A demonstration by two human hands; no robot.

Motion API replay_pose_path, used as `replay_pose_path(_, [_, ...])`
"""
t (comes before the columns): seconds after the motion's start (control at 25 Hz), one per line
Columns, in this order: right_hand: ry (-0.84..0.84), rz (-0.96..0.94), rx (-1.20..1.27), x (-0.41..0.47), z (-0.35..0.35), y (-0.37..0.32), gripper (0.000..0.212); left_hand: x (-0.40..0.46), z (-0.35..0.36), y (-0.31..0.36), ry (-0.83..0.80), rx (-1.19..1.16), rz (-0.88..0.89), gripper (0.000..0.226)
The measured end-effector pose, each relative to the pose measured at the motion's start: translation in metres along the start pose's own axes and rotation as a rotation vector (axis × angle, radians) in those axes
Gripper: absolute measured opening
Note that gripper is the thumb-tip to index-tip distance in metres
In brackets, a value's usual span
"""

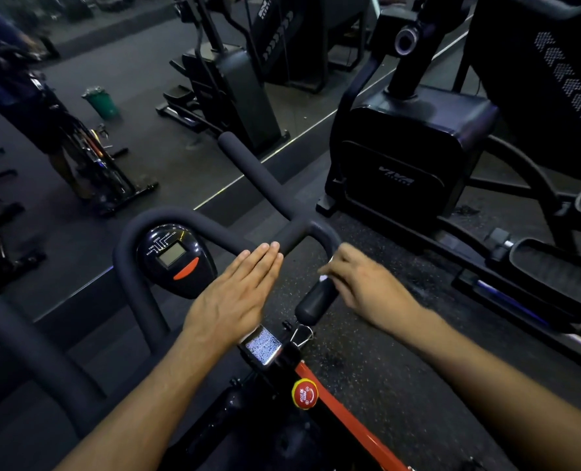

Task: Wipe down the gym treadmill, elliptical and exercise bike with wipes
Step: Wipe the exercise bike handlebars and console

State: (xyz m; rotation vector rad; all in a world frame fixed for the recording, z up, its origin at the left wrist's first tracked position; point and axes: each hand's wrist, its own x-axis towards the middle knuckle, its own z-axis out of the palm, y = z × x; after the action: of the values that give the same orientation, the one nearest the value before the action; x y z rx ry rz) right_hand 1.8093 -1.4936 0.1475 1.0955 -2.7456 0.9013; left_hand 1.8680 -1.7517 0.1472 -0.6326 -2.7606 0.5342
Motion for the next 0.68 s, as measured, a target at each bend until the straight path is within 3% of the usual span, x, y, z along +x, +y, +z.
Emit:
replay_pose_path(0.16, [0.022,-0.075,-0.035,0.058,-0.014,0.046,0.019,-0.002,0.001,0.0,0.009,-0.003,0.007,0.067])
replay_pose_path(0.4, [0.064,-0.092,-0.127,0.079,-0.006,0.04,0.016,-0.013,-0.014,-0.004,0.039,-0.002,-0.01,0.068])
replay_pose_path(0.56, [0.247,0.083,0.072,0.065,-0.018,0.029,0.02,-0.063,-0.026,-0.017,0.129,0.089,-0.285,0.059])
replay_pose_path(0.68, [0.229,0.094,0.026,0.082,-0.008,0.006,0.02,-0.079,-0.025,-0.019,0.1,0.111,-0.371,0.061])
